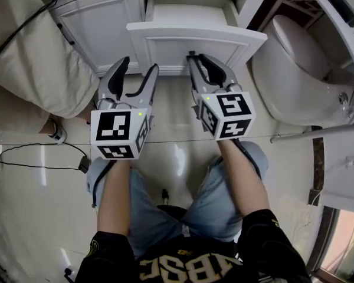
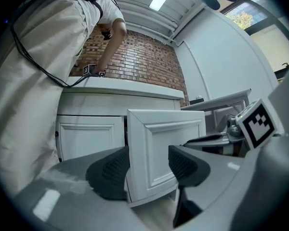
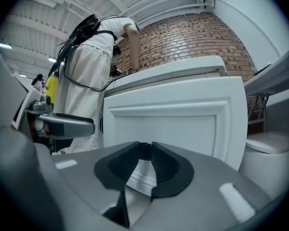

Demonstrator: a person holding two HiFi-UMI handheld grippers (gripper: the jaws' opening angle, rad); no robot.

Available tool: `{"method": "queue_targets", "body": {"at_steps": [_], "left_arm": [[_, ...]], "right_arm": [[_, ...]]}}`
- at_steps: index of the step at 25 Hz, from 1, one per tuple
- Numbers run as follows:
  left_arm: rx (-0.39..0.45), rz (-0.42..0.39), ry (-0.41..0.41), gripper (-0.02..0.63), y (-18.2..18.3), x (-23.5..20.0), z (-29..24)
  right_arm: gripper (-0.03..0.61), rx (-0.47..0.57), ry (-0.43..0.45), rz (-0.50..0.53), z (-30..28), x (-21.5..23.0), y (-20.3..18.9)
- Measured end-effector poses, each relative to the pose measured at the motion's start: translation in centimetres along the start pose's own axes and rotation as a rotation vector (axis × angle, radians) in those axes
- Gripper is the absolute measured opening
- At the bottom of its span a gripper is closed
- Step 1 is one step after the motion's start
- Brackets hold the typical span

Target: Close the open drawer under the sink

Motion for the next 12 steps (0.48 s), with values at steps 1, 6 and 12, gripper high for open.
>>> {"method": "queue_targets", "body": {"at_steps": [1, 6, 12], "left_arm": [[-0.006, 0.002, 0.001, 0.272, -0.2, -0.2, -0.5], [-0.011, 0.012, 0.013, 0.272, -1.2, -1.2, -1.8], [-0.036, 0.022, 0.026, 0.272, -2.2, -2.4, -3.3]], "right_arm": [[0.084, 0.008, 0.005, -0.006, -0.6, 0.5, 0.0], [0.084, 0.053, 0.064, 0.01, -3.4, 2.4, 0.0], [0.084, 0.118, 0.091, -0.024, -6.2, 4.6, 0.5]]}}
Point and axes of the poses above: the fingertips, and each gripper's own axes: z backward along the fingers, x to its right, y out of its top, the point moved 4 cm from there along z, backward along the fingers, and after that the axes turned 5 degrees about y, right-handed, at the moved point
